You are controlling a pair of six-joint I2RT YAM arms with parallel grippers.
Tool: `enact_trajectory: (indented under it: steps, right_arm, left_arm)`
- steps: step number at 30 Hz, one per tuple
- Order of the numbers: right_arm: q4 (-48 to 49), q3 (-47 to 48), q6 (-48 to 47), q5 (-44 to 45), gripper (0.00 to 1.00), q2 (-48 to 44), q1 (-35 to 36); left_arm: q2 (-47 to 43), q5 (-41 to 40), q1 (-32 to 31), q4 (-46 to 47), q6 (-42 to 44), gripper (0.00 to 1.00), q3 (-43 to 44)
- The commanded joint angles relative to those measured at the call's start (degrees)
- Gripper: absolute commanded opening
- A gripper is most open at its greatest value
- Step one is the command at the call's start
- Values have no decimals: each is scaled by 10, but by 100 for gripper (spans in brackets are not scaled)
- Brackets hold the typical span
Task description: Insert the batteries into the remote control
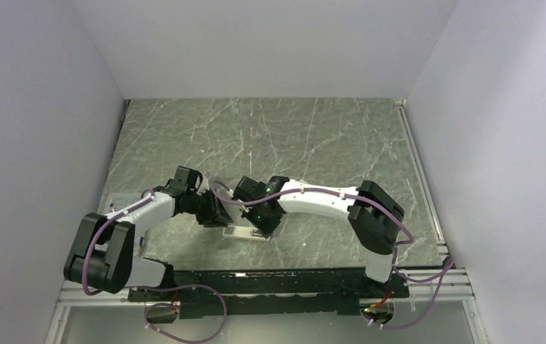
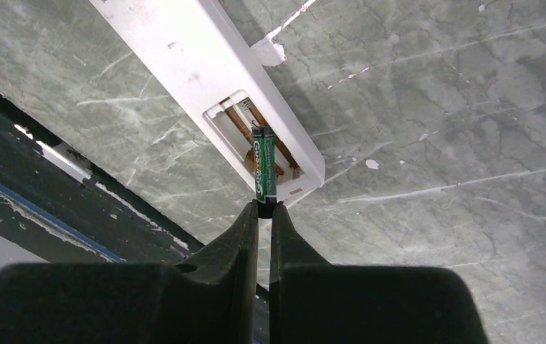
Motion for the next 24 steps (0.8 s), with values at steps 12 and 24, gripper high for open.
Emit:
enact_trajectory:
  steps: [12,24]
  right_arm:
    - [-6,21,-5,30,14,2,1]
    - [-2,21,-1,58,27,-9,1]
  left_arm:
    - [-1,5,-4,10,-4,35,-5]
    - [0,4,-6,11,-6,35,-5]
